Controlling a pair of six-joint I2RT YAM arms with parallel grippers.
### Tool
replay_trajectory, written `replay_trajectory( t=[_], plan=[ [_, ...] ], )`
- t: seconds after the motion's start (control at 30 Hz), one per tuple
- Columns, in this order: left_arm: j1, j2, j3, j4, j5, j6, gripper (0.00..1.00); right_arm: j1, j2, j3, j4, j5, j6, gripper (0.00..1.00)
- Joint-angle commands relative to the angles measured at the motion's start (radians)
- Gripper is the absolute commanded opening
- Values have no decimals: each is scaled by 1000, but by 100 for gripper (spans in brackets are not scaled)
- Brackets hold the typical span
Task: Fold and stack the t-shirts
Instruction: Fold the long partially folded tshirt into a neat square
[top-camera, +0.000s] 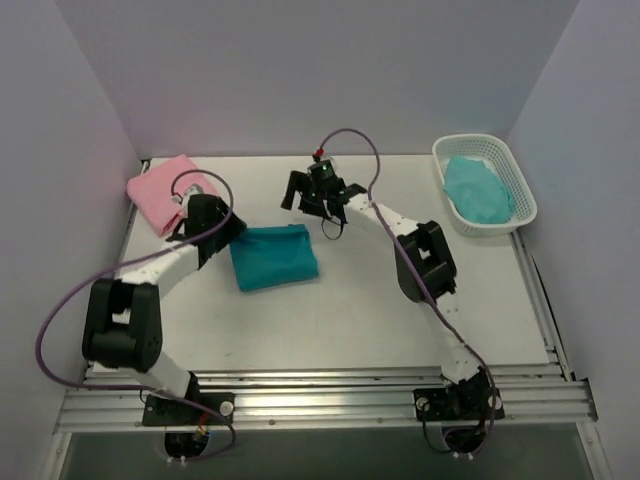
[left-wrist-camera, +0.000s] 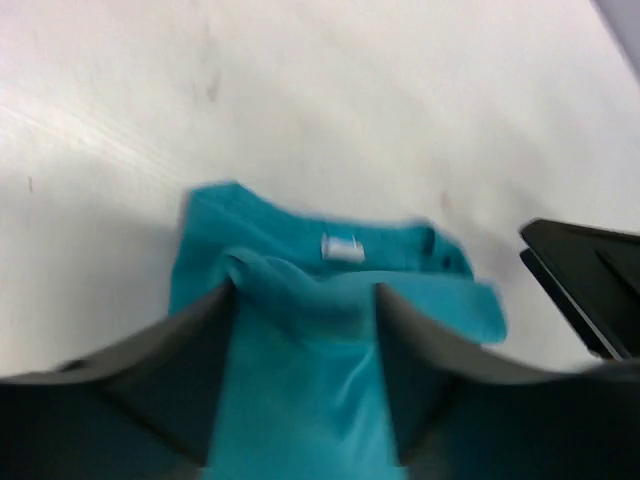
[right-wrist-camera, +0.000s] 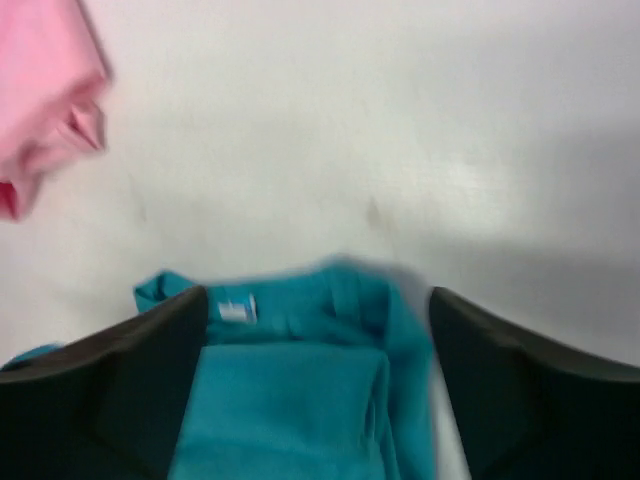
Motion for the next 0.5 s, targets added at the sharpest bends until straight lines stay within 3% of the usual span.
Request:
replay_trajectory(
  t=[0.0, 0.03, 0.1, 0.13, 0.2, 0.23, 0.33, 0.47],
  plan=[
    [125, 208, 160, 184, 55, 4, 76, -101, 219, 404, 9, -237, -14, 99],
    [132, 242, 238, 153, 57, -25, 94, -105, 317, 503, -49, -257, -5, 100],
    [137, 257, 287, 86, 11, -66, 94, -110, 356, 640, -85, -282, 19, 100],
    [137, 237, 272, 52, -13, -108, 94, -112, 323, 617, -79, -287, 22, 100],
    [137, 146, 211, 154, -7, -108, 94, -112, 248, 520, -24, -273, 16, 100],
    [139, 119, 188, 214, -1, -72, 94, -112, 153, 395, 24, -252, 9, 100],
    [169, 83, 228, 141, 23, -6, 94, -113, -29, 166, 90, -190, -23, 100],
    [181, -1, 281, 83, 65, 47, 94, -93, -198, -18, 93, -95, -30, 100]
  ],
)
